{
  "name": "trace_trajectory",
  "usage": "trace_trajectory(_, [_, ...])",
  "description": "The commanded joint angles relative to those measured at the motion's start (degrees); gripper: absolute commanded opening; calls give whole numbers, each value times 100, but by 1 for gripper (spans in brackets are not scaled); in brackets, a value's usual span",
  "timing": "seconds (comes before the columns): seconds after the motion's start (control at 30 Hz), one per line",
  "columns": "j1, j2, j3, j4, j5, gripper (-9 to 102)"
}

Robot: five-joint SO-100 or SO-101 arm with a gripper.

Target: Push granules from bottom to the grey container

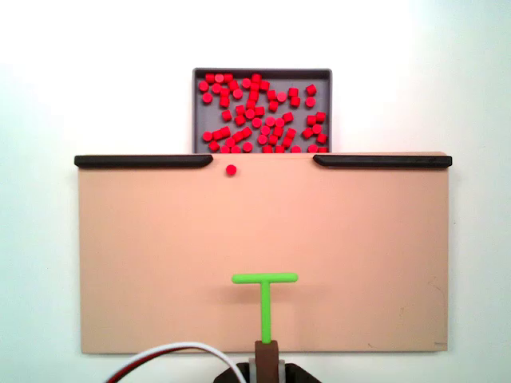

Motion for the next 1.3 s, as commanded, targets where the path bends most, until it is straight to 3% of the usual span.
trace_trajectory(0.0, [9,264,-35,-9,176,0])
trace_trajectory(1.27, [26,448,-105,-18,9,0])
